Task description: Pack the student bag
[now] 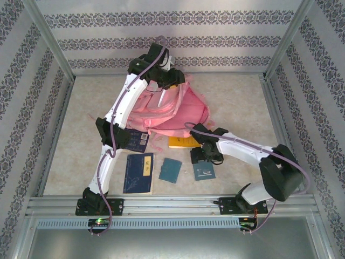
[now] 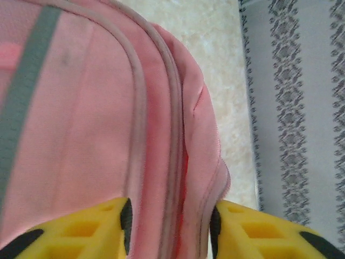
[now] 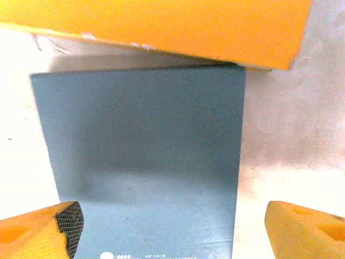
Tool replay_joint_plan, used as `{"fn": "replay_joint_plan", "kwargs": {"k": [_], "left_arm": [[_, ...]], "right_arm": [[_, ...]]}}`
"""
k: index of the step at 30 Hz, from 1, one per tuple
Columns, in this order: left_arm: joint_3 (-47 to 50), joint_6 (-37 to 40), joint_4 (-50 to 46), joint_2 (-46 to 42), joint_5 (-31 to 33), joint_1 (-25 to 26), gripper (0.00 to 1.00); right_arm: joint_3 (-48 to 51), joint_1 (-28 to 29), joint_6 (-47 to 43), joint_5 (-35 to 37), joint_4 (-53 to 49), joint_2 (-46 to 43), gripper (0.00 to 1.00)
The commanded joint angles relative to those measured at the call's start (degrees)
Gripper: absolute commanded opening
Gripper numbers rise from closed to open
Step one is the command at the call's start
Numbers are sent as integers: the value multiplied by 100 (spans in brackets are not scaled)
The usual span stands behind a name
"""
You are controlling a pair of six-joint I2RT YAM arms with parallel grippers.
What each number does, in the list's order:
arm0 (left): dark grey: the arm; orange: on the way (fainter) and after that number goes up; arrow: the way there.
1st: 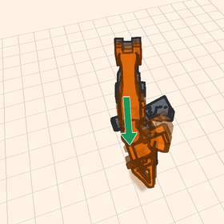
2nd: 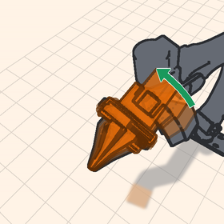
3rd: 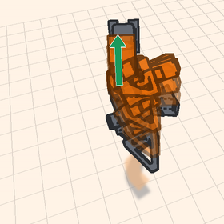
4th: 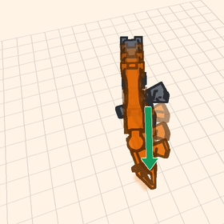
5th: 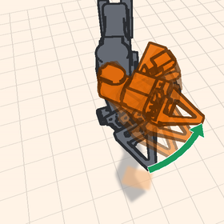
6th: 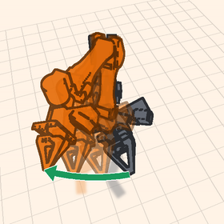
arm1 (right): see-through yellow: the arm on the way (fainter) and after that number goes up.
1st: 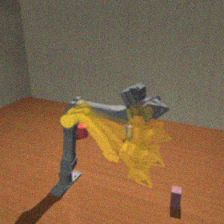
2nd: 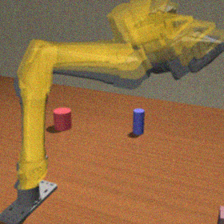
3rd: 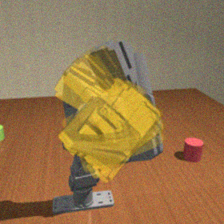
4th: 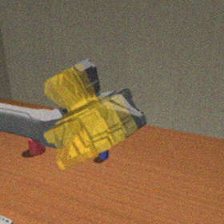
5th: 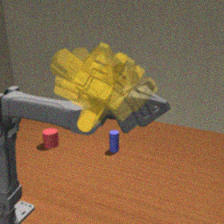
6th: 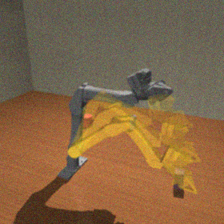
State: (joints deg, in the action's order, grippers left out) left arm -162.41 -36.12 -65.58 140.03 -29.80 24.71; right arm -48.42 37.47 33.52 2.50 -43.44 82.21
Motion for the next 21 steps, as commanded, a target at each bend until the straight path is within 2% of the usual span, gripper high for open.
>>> {"fn": "replay_joint_plan", "kwargs": {"k": [1,6,11,16,19,21], "left_arm": [[-148,149,-67,39,169,57,51],[-161,517,-554,-109,669,447,54],[-170,695,-1155,-299,1410,998,53],[-112,698,-2005,-578,2395,1187,52],[685,864,-2187,-1032,2650,1271,48],[2115,829,-1434,-1862,2642,1319,46]], "right_arm": [[134,-151,-172,-235,1,-671,91],[440,-546,-267,-1240,338,-1380,83],[295,-227,-323,-2174,722,-1043,76],[-65,363,-82,-1907,915,-392,75],[-150,408,171,-1833,987,-165,72],[-81,327,268,-1753,1045,-216,70]]}}
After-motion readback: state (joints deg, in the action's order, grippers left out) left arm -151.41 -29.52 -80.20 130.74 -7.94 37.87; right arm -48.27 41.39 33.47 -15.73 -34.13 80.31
